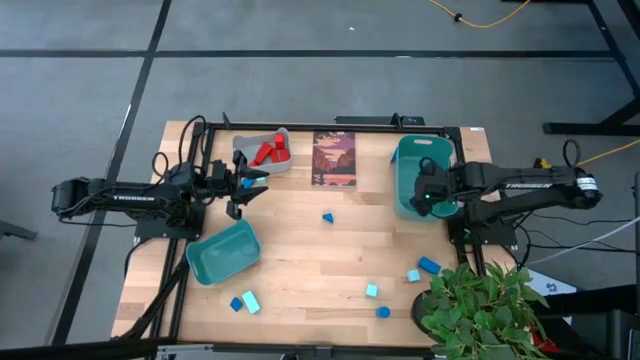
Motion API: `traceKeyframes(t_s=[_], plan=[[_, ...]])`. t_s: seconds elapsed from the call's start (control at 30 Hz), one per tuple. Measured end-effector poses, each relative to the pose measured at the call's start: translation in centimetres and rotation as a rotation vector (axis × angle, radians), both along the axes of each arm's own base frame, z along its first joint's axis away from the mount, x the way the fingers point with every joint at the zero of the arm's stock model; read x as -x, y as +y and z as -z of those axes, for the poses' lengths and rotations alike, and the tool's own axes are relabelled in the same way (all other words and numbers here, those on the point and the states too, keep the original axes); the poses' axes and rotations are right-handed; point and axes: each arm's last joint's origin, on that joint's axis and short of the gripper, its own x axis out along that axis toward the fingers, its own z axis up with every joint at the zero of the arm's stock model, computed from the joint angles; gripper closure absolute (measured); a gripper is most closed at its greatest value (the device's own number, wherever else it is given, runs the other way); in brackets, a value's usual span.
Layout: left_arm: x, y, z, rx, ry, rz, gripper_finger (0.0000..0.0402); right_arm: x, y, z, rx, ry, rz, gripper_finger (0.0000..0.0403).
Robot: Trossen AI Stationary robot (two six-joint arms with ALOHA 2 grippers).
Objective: Sort & place blocks by color
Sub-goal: Put the light blue block into the right green bin
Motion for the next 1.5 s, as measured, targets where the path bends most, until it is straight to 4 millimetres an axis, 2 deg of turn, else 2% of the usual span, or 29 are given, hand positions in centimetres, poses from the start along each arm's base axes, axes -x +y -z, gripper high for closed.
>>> traceKeyframes(t_s=[0.3, 0.7, 0.87, 1.17, 1.37, 1.5], plan=[[0.0, 0.0, 0.0, 0.001, -0.001, 0.001, 0.0221, -0.1, -2.2, 4.0, -0.105, -0.048, 0.015, 0.0273], [0.0, 0.0, 0.0, 0.001, -0.002, 0.0, 0.0221, 0.6, -4.2, 7.0, -0.156, -0.111, 0.219, 0.0273], [0.0, 0.0, 0.0, 0.001, -0.002, 0.0, 0.0221, 0.4, -4.5, 7.1, -0.154, -0.122, 0.223, 0.0273], [0.0, 0.0, -0.1, 0.001, -0.005, 0.0, 0.0221, -0.3, -4.9, 5.3, -0.139, -0.156, 0.192, 0.0273], [0.0, 0.0, -0.1, 0.001, -0.006, 0.0, 0.0221, -0.9, -4.5, 4.9, -0.289, -0.214, 0.081, 0.0273], [0.0, 0.0, -0.1, 0.0, -0.006, 0.0, 0.0221, -0.5, -4.2, 5.0, -0.363, -0.179, 0.063, 0.0273]])
